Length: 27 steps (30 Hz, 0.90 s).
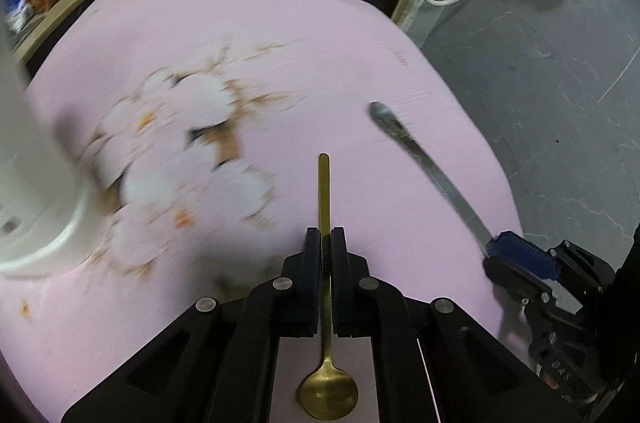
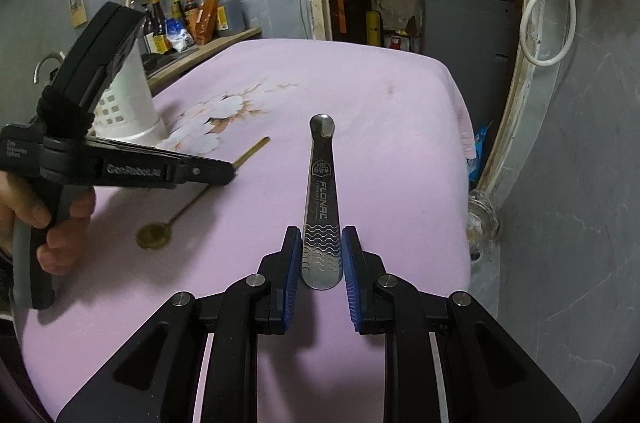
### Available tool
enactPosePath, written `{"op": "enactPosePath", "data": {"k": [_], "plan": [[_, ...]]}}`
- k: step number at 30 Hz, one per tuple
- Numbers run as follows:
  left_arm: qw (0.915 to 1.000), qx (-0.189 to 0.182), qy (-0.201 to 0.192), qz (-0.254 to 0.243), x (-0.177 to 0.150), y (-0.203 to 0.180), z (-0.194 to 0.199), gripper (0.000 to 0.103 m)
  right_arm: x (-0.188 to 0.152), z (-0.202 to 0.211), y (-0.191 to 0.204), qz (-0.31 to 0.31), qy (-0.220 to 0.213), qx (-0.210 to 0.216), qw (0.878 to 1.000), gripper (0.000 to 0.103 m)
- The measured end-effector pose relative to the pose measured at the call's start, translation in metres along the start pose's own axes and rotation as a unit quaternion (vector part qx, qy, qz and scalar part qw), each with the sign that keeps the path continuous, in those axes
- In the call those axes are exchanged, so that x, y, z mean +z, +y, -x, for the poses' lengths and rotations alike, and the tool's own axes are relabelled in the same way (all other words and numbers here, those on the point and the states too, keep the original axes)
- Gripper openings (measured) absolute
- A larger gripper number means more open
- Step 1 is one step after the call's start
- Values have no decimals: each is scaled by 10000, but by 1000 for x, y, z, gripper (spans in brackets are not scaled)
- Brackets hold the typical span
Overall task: Organize utensils
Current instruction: 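Grasp the gold spoon with the left tool while the right tool grasps the steel spoon, then lift the gold spoon and steel spoon up over the white caddy with both tools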
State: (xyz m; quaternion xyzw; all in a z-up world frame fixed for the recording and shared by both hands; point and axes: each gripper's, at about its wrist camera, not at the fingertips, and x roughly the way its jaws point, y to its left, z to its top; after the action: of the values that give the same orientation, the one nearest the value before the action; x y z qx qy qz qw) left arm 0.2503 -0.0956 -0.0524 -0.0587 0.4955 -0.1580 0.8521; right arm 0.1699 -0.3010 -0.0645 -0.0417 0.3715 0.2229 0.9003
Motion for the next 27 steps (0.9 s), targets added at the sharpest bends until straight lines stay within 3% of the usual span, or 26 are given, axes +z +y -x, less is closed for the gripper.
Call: {"op": "enactPosePath", "data": {"k": [7, 17, 23, 27], "plan": [[9993, -39, -109, 349, -37, 35, 36, 3, -8, 5, 23, 126, 130, 81, 9998, 18], [9969, -142, -388, 664, -77, 55, 77, 3, -27, 11, 78, 561, 443, 334, 9969, 18], [9985, -166, -174, 500, -79, 61, 81, 4, -14, 1, 84, 570, 603, 465, 9955, 24], [9999, -25, 119, 72, -74, 59, 81, 5, 7, -13, 85, 644, 720, 555, 9938, 29]]}}
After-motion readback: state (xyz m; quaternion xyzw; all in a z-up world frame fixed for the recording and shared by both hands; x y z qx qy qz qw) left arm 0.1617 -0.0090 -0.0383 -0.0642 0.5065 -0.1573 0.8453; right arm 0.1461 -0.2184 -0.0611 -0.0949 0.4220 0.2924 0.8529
